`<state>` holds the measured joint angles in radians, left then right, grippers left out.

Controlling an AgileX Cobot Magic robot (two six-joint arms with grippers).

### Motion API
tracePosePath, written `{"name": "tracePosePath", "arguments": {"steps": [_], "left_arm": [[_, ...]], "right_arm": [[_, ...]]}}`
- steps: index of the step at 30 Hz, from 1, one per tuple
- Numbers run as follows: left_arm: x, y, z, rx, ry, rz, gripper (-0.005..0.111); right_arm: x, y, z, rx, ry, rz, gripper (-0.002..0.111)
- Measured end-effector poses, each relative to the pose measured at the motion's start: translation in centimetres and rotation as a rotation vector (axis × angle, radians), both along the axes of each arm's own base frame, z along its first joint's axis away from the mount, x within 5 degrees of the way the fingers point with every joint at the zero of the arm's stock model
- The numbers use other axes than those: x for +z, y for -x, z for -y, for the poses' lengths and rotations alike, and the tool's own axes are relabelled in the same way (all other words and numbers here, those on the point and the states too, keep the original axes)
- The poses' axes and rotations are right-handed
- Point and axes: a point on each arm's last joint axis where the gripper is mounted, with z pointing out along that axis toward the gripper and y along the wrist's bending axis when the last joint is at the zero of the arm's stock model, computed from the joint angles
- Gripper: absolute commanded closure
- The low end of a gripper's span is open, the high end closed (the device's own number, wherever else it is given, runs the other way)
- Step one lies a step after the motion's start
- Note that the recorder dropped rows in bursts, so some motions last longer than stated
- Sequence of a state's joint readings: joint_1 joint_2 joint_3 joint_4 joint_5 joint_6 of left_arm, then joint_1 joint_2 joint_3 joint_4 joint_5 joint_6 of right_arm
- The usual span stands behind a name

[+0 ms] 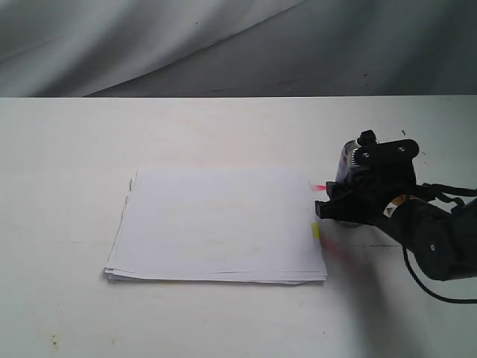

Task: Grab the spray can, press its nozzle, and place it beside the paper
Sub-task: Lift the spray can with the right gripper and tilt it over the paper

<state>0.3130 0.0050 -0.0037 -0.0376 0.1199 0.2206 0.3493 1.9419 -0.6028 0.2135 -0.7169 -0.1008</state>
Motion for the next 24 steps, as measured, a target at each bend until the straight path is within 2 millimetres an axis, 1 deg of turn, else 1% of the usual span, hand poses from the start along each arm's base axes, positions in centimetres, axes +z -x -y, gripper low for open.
{"name": "tracePosePath", "arguments": {"steps": [5, 11, 15, 19, 21, 24], "left_arm": [[0.0, 0.0, 0.0, 0.0, 0.0, 0.0, 0.107], [0.0, 0.0, 0.0, 0.0, 0.0, 0.0, 0.107], [0.0, 0.0, 0.0, 0.0, 0.0, 0.0, 0.107], [0.0, 0.0, 0.0, 0.0, 0.0, 0.0, 0.107], [0.0, 0.0, 0.0, 0.0, 0.0, 0.0, 0.107], [0.0, 0.0, 0.0, 0.0, 0.0, 0.0, 0.107]], "right_arm": [[1.6, 0.5, 0.1, -0.023, -0.023, -0.064, 0.108], [5.3, 1.6, 0.1, -0.002, -0.054, -0.116, 0.108], [7.5, 1.9, -0.5, 0.064, -0.036, -0.241, 0.108], [9.5, 1.5, -1.1, 0.147, 0.046, -0.4, 0.108], [10.6, 1.0, -1.0, 0.144, 0.107, -0.454, 0.108], [12.3, 0.4, -0.6, 0.116, 0.247, -0.482, 0.108]]}}
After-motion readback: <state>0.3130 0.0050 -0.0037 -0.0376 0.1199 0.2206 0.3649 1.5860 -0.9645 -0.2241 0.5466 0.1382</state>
